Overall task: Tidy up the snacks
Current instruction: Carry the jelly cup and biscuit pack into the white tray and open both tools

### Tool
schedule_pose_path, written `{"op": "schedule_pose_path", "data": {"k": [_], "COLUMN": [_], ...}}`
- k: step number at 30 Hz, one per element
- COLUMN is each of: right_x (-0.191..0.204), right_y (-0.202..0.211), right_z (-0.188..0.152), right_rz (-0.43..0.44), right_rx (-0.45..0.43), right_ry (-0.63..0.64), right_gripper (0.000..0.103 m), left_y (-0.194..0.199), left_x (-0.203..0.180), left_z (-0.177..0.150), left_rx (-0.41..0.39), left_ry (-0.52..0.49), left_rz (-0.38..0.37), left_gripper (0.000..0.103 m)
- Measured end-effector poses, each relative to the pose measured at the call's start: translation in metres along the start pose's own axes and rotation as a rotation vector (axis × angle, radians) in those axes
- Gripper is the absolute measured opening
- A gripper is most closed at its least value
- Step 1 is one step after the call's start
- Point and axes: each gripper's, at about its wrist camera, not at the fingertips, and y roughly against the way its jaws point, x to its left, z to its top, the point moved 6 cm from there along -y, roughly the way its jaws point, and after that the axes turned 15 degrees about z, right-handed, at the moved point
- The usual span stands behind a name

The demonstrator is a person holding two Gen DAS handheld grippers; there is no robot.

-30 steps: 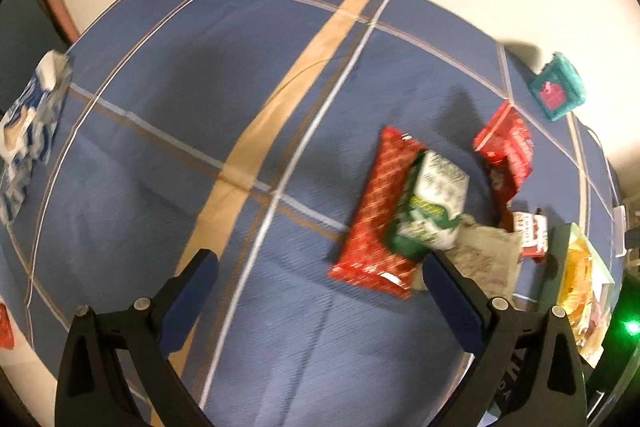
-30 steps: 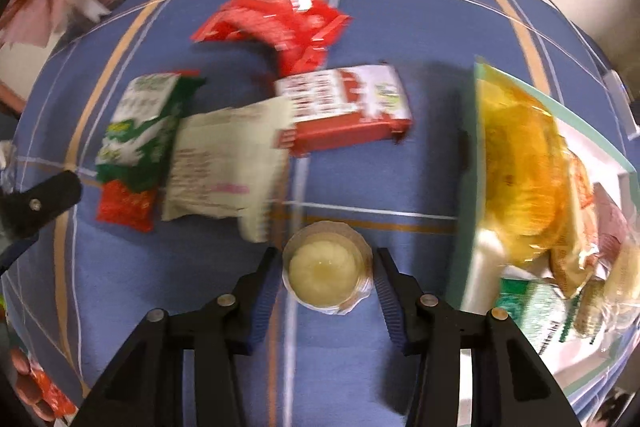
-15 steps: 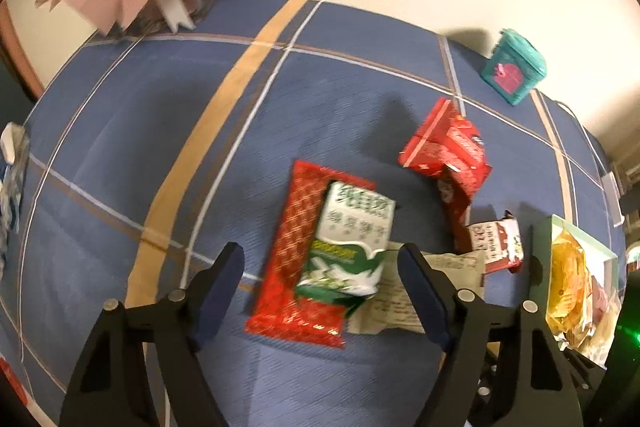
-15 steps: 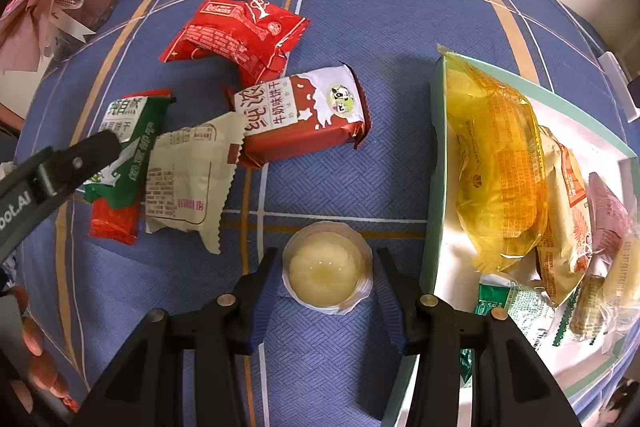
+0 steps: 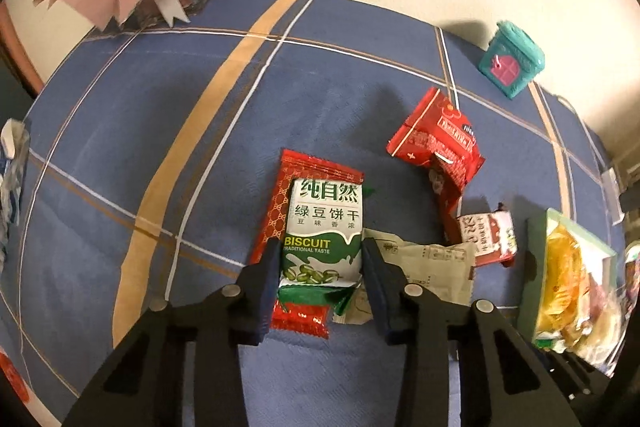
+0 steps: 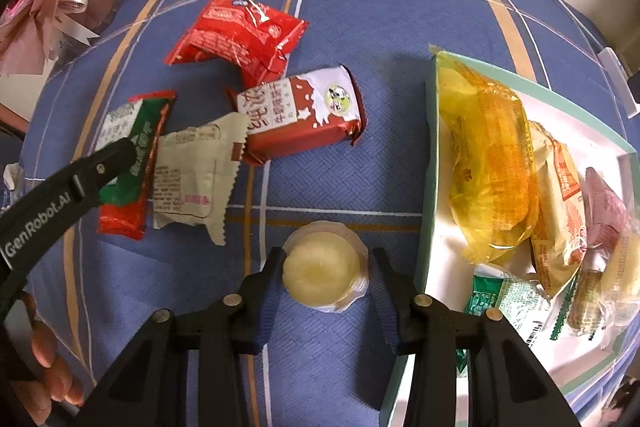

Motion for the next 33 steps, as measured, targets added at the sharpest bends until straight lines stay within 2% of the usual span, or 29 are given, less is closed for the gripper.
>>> {"op": "schedule_pose_path", "data": {"k": [4, 10, 19, 25, 33], "right_x": [0.006, 0.007, -0.006, -0.031, -0.094], "right_y": [0.016, 0.043, 0.085, 0.100, 0.135], "right_z": [0.000, -0.001, -0.002, 0.001, 0.003], "right_rz": [0.005, 0.022, 0.029, 0.016, -0.030], "right_rx": [-0.018, -0.051, -0.127, -0.162, -0.227], "right_ry": [0.010, -0.001, -0.016, -0.067, -0.180], "right_gripper": [0.045, 0.045, 0.045, 0.045, 0.045], "left_y": [0.013, 0.045, 0.077, 0.094, 0.110], "left_x": [0.004, 0.004, -0.022, -0.051, -0.098], "left_z": [0.002, 0.009, 0.002, -0.006, -0.016], "left_rx": [0.001, -0.052, -0.095, -0.116, -0.135], "left_ry": [0.029, 0.052, 0.030, -0.003, -0.080], "left_rz": [-0.009, -0.032, -0.065, -0.086, -0.107], "left_gripper": [0.041, 0.041, 0.041, 0.041, 0.041]}}
